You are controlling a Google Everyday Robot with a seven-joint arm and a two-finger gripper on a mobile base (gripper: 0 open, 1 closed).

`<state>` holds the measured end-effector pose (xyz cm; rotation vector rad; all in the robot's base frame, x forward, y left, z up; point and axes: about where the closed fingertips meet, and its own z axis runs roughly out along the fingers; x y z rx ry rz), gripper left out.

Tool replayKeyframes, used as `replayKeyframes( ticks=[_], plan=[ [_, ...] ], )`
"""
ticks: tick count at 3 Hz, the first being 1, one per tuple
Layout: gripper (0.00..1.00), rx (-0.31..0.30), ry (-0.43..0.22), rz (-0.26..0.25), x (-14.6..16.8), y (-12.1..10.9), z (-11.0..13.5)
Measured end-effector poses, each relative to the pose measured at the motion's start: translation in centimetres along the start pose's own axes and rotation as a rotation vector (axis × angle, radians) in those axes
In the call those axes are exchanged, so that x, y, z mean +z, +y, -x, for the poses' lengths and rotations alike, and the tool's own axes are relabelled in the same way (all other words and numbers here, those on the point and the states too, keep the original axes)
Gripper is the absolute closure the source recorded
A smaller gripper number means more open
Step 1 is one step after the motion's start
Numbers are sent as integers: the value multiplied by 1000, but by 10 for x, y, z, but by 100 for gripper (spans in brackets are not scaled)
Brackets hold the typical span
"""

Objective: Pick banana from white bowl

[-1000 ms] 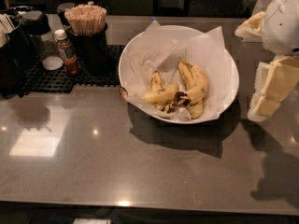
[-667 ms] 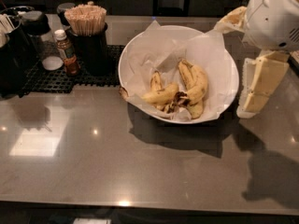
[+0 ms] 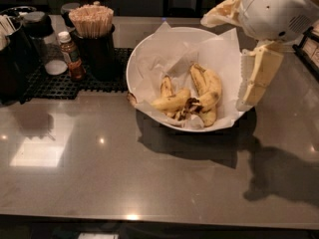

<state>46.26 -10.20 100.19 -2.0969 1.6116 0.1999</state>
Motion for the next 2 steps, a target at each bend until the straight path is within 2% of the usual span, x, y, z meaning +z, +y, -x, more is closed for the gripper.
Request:
replayKeyframes(
  ticks=[1, 2],
  plan=[
    [0, -16, -64, 16, 12, -23, 4],
    [0, -7, -93, 35, 27, -43, 5]
  ],
)
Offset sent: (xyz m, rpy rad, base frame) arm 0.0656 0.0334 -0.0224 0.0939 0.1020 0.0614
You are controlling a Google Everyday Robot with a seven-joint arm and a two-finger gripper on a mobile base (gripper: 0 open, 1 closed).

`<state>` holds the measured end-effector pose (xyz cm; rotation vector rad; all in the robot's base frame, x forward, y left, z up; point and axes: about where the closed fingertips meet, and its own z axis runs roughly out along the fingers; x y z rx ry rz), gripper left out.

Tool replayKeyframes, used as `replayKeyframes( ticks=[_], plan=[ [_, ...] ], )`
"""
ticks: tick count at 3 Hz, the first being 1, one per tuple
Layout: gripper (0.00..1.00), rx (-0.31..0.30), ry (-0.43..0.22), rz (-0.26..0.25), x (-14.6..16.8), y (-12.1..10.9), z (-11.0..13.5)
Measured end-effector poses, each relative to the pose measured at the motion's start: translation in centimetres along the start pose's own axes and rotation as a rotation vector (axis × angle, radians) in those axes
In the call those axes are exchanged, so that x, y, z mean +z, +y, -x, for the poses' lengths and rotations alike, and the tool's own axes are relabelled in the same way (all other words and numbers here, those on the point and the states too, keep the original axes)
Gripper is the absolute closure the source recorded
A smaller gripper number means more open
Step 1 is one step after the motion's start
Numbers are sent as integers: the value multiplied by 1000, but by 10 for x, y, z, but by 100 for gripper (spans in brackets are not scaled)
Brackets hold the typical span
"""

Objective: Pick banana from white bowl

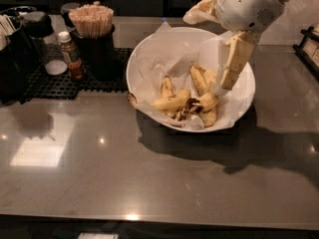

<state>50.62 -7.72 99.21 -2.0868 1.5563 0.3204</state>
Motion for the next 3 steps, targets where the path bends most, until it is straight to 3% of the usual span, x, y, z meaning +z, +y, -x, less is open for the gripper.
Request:
replayKeyframes(
  ticks=[2, 3],
  plan=[
    [0, 4, 15, 52, 39, -21, 4],
    [0, 16, 41, 92, 59, -20, 3]
  ],
)
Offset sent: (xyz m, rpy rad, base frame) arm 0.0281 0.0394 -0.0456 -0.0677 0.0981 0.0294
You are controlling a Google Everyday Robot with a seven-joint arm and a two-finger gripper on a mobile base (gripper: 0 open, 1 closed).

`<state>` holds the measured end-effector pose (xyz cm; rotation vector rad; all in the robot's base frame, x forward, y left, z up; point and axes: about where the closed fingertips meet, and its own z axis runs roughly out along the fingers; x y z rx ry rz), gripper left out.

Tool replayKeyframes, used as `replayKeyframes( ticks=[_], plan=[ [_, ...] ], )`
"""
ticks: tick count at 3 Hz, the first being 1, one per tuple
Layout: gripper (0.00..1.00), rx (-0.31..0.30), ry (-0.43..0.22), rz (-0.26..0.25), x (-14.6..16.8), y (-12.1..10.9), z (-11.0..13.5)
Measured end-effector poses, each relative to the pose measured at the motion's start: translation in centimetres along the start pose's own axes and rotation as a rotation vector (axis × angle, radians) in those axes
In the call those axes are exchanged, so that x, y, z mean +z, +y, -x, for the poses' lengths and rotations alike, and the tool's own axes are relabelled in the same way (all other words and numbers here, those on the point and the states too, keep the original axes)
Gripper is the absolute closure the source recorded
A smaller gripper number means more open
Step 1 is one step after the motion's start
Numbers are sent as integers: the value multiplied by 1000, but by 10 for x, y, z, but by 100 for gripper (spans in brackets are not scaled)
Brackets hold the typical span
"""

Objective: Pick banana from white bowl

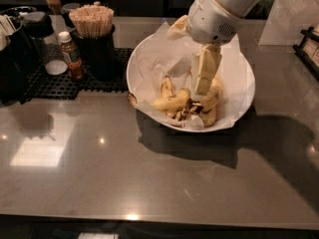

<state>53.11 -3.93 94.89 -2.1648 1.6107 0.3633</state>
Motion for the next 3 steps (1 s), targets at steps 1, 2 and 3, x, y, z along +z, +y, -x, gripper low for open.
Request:
replayKeyframes(
  ticks=[1, 2, 3],
  plan=[
    [0, 25, 32, 30, 16, 1, -6],
    [1, 25, 32, 30, 16, 1, -5],
    [16, 25, 32, 30, 16, 1, -5]
  ],
)
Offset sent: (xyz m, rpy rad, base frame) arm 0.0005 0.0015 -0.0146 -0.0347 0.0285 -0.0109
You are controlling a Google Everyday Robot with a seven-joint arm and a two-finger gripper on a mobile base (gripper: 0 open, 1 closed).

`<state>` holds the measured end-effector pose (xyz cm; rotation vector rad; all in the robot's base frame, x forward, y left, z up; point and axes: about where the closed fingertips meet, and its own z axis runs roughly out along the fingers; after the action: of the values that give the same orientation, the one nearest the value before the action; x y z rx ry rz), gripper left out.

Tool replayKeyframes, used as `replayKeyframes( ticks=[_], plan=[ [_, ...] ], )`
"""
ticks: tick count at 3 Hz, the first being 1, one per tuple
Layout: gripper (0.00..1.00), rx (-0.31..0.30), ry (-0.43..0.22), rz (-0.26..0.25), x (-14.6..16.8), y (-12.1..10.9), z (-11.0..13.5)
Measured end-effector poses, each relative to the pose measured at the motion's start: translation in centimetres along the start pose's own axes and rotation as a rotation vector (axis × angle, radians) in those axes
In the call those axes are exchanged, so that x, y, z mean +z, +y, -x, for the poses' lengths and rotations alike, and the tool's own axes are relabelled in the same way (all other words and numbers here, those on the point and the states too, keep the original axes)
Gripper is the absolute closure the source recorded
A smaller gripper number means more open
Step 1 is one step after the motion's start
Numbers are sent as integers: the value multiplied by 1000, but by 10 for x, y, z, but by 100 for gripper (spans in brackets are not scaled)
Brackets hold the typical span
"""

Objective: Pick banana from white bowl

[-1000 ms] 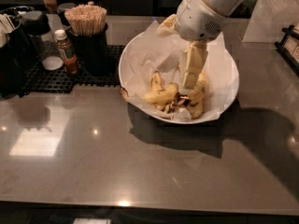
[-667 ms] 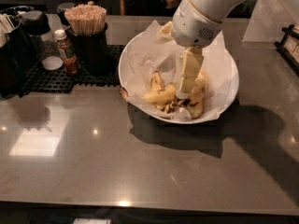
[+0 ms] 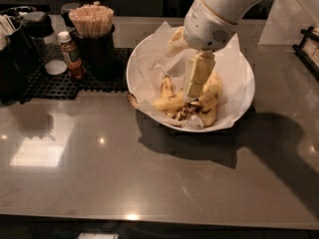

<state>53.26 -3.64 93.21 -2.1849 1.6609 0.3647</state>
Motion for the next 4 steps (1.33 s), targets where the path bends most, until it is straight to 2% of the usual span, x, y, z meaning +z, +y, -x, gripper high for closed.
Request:
replayKeyframes(
  ticks=[1, 3, 4],
  plan=[
    [18, -1, 0, -3, 0, -1, 0],
    [16, -15, 29, -43, -22, -12, 3],
    [15, -22, 14, -36, -24, -14, -1]
  ],
)
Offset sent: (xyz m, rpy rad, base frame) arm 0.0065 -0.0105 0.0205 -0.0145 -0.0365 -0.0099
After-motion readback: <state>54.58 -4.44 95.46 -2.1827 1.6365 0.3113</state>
